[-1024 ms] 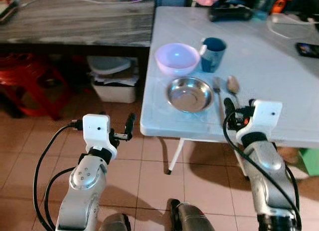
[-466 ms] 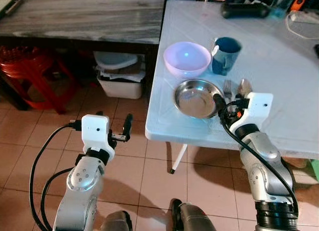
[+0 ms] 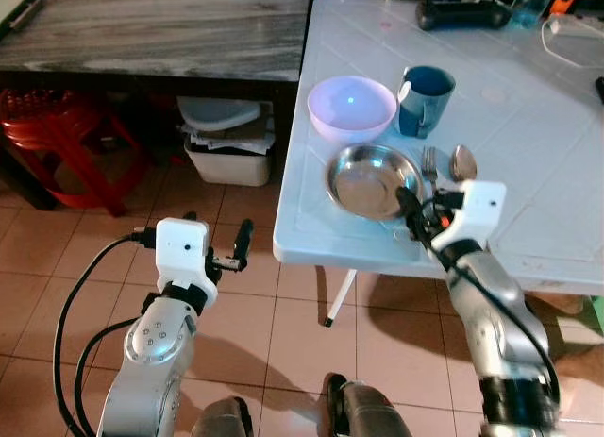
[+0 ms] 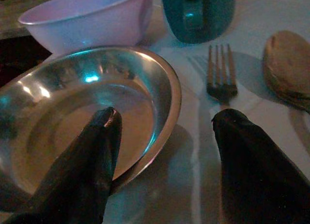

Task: Setting the table

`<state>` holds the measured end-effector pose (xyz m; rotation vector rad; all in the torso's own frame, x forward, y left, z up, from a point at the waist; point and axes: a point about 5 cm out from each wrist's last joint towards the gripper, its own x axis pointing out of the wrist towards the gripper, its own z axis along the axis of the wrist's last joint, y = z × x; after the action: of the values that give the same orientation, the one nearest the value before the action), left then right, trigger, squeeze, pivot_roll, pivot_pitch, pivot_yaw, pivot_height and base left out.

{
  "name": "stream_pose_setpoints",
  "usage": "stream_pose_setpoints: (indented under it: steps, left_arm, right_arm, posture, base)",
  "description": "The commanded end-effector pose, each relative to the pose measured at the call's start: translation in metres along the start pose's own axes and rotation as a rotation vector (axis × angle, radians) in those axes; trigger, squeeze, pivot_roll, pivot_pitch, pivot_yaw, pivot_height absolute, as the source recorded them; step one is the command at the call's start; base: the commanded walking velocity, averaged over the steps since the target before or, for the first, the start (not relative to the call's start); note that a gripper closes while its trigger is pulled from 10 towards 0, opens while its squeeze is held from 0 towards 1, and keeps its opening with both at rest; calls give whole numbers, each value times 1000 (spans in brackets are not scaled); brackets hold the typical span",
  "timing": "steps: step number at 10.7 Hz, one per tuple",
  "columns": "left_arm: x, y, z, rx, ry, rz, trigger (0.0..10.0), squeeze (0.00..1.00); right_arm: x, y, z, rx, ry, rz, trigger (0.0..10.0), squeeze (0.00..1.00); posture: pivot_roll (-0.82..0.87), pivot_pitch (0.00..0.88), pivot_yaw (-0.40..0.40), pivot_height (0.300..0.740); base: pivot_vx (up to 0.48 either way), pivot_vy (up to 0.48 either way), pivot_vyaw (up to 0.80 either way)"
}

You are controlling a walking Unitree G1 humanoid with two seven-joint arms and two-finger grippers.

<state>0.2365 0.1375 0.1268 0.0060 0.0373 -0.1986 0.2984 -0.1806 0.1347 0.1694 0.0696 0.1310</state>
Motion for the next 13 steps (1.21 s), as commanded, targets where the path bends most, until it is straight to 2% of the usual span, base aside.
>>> stream_pose_setpoints:
  steps: [1, 2, 3, 4, 6, 7, 8, 12, 13]
  left_arm:
    - [-3, 1, 3, 14, -1, -1, 10000, 0]
    - [-3, 0, 3, 16, -2, -2, 10000, 0]
    - [-3, 0, 3, 19, -3, -3, 10000, 0]
    - [-3, 0, 3, 23, -3, -4, 10000, 0]
    - [-3, 0, 4, 26, -2, -12, 10000, 0]
    - [-3, 0, 4, 31, -3, -18, 10000, 0]
    - [-2, 0, 4, 37, -5, -30, 10000, 0]
    - [-2, -1, 4, 44, -7, -42, 10000, 0]
    - [-3, -1, 4, 45, -7, -44, 10000, 0]
  right_arm:
    - [2, -1, -3, 17, 18, 2, 10000, 0]
    - [4, 0, -4, 21, 26, 14, 10000, 0]
    - [5, 1, -4, 15, 33, 29, 4941, 0]
    - [6, 1, -4, 39, 37, 25, 5569, 0]
    - [6, 3, -6, 87, 52, 17, 4588, 0]
    - [6, 5, -5, 97, 55, 21, 7176, 0]
    - [7, 8, -3, 184, 72, 10, 10000, 0]
    - [6, 9, -4, 258, 126, -11, 10000, 0]
    - [6, 8, -5, 261, 136, -23, 1059, 0]
  posture:
    - [27, 192, 36, 740]
    - [30, 193, 37, 740]
    - [31, 195, 38, 740]
    - [30, 195, 39, 740]
    - [29, 195, 37, 740]
    - [29, 193, 37, 740]
    - [29, 191, 35, 740]
    - [26, 187, 29, 740]
    - [25, 187, 27, 740]
  base:
    - [0, 0, 0]
    - [0, 0, 0]
    - [0, 0, 0]
    - [0, 0, 0]
    - [0, 0, 0]
    - [0, 0, 0]
    - [0, 0, 0]
    - [0, 0, 0]
    - [0, 0, 0]
